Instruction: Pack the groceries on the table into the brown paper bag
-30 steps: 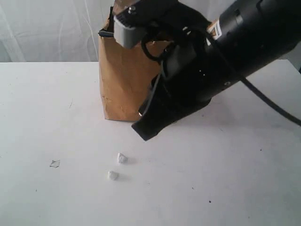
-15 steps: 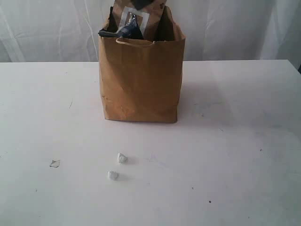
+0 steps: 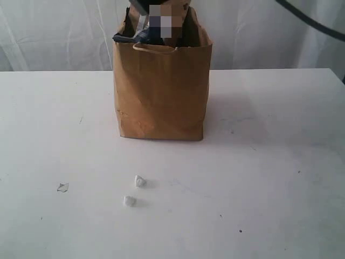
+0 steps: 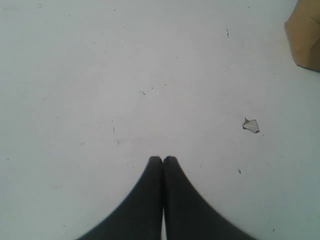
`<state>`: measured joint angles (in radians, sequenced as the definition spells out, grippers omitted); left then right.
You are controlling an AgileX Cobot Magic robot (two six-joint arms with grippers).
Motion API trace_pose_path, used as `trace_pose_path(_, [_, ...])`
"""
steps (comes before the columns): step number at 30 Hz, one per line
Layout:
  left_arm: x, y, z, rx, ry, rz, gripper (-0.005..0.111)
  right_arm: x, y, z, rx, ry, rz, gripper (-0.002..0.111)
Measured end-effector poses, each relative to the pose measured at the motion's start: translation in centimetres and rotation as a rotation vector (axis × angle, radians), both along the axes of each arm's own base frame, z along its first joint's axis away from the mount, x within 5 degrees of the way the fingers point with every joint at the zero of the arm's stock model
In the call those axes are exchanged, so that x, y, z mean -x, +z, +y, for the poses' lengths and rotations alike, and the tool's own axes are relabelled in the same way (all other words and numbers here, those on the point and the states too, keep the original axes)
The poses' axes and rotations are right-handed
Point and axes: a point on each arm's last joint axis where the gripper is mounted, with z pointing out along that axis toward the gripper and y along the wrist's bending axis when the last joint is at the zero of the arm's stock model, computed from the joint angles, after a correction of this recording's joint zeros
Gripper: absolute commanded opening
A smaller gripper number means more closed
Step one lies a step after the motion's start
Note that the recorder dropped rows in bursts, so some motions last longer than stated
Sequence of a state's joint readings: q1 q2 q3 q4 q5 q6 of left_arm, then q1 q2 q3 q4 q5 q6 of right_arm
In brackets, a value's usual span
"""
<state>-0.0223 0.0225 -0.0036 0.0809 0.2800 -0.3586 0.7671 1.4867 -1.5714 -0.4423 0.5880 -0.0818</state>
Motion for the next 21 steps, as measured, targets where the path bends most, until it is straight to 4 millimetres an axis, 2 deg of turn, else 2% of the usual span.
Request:
trace_pose_path(8, [0.0,0.0,0.0,0.0,0.0,0.0,0.0,-0.4,0.1,0.2,-0.029,-0.011,-0.021,0.0])
trace_pose_path(10, [0.0,0.0,0.0,0.0,0.0,0.0,0.0,-1.8,-0.4,0.3,-0.073,-0.021,-0.036,0.0])
trace_pose_path(11, [0.0,0.0,0.0,0.0,0.0,0.0,0.0,-3.2,-1.1,0.2,-0.121,-0.045,-0.028,0.0])
trace_pose_path(13, [0.0,0.0,0.0,0.0,0.0,0.0,0.0,-4.4,-1.9,0.0,-0.177,-0.085,0.008,0.0])
trace_pose_path(21, [0.0,0.0,0.0,0.0,0.0,0.0,0.0,-6.0,-2.8,1.2,-0.305,-0.052,-0.002,0.0])
